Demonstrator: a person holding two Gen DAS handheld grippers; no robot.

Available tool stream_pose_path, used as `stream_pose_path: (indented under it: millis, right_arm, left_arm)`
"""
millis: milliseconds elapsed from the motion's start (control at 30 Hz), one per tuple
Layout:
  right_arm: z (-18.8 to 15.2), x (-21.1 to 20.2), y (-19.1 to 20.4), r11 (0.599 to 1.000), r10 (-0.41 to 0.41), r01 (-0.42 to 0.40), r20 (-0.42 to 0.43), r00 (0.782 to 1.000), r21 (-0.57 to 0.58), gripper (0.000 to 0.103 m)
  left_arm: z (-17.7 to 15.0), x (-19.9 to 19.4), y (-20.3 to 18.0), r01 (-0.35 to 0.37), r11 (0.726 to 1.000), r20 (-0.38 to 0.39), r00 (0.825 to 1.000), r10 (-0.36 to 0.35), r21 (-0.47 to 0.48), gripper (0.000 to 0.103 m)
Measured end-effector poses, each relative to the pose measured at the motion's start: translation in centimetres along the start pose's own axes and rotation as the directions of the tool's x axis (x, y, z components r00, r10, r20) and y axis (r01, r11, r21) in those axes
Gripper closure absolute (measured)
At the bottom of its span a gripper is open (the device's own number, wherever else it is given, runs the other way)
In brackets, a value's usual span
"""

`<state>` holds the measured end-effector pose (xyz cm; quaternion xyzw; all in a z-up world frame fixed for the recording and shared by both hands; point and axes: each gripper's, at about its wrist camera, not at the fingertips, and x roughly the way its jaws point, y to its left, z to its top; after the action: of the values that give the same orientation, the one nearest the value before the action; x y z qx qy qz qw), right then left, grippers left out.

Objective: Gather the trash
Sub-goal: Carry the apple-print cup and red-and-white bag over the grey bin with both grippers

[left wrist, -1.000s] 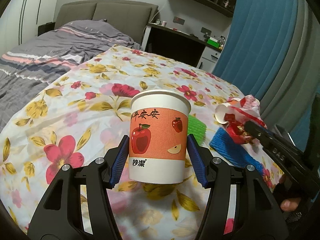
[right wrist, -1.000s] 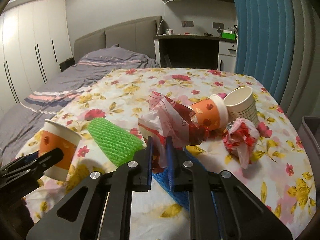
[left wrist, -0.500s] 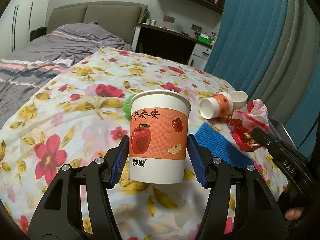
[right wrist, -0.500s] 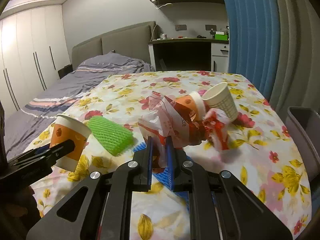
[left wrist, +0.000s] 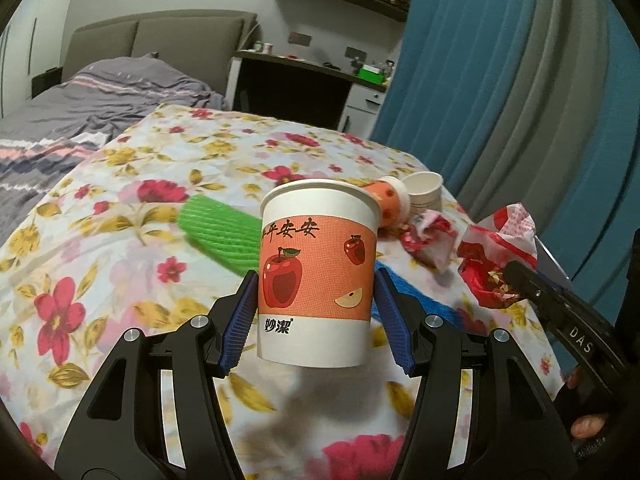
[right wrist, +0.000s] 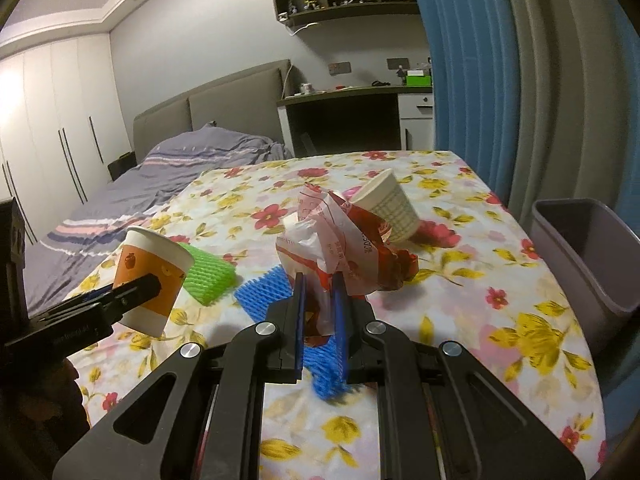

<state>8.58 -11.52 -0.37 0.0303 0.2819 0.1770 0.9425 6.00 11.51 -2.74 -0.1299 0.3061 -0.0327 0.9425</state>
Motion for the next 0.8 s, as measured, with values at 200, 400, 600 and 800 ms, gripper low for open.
stream_pose_path:
  millis: [200,400,600,800]
  right_arm:
    - [-0.2,-1.3,-1.7,1.0,-0.004,0.004,0.005,1.0,0.015,0.089]
    - [-0.1,-2.7,-3.8,0.999,-0.022,0.022,0.021,1.0,0.033,0.089]
    - [0.5,-4.4,-6.9,0.996,-0.065,0.062,0.041,0.997,0.061,0.089]
    - [1.6,-6.5,-11.6,0.98,-0.189,0.183,0.078,0.979,0.079,0.089]
  left_arm:
    - [0.0,0.4,-2.4,0.026,0.999,-0.006,1.0,-0.026,0.032,0.046]
    - [0.4,1.1,-5.4,0.065,0.995,-0.02,0.998,-0.064,0.078,0.046]
    - [1.1,2.1,-9.2,0.125,0.985,-0.044,0.992,-0.12,0.122,0.046]
    - [2.3,3.4,-15.4,0.234,0.951,-0.068,0.972,-0.224,0.201,0.046]
